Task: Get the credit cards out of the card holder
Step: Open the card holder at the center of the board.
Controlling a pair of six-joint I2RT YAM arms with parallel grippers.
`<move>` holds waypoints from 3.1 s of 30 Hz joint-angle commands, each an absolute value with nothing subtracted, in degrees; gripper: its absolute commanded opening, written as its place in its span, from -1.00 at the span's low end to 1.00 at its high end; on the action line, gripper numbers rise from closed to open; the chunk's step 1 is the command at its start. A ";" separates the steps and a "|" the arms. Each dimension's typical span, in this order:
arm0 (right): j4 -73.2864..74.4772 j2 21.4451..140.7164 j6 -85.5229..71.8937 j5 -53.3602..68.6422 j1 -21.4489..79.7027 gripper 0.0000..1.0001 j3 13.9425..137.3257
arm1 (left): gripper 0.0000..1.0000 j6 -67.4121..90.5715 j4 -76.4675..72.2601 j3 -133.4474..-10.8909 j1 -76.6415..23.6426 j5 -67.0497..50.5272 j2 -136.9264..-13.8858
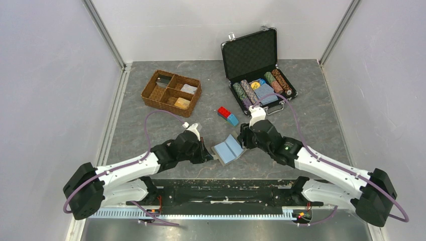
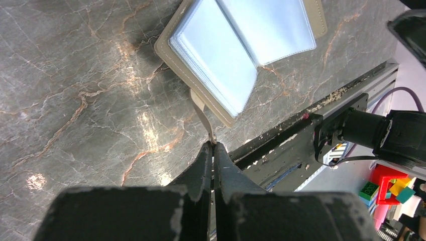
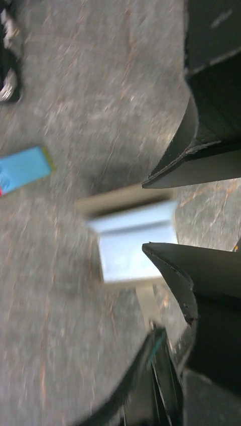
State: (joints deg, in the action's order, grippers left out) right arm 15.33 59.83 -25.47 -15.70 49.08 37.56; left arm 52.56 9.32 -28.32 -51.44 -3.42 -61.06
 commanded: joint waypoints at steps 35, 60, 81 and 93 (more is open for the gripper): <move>-6.94 81.44 -21.38 -3.74 54.01 0.40 33.95 | -0.95 51.41 7.56 -28.03 -51.06 -3.69 -59.46; -2.33 75.06 -22.16 -15.14 54.00 0.15 31.23 | -0.95 51.06 9.01 -27.14 -51.06 -2.50 -58.60; 13.11 66.68 -22.91 -26.36 53.76 0.01 38.58 | -0.96 51.15 8.36 -27.31 -51.06 -3.25 -58.28; 0.55 66.48 -22.48 -5.94 53.96 0.00 37.28 | -0.95 51.33 7.56 -27.65 -51.06 -3.84 -58.51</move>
State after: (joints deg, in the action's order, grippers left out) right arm 4.64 64.10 -22.50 -9.72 53.80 36.32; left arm 52.58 9.67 -26.92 -51.44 -3.20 -58.94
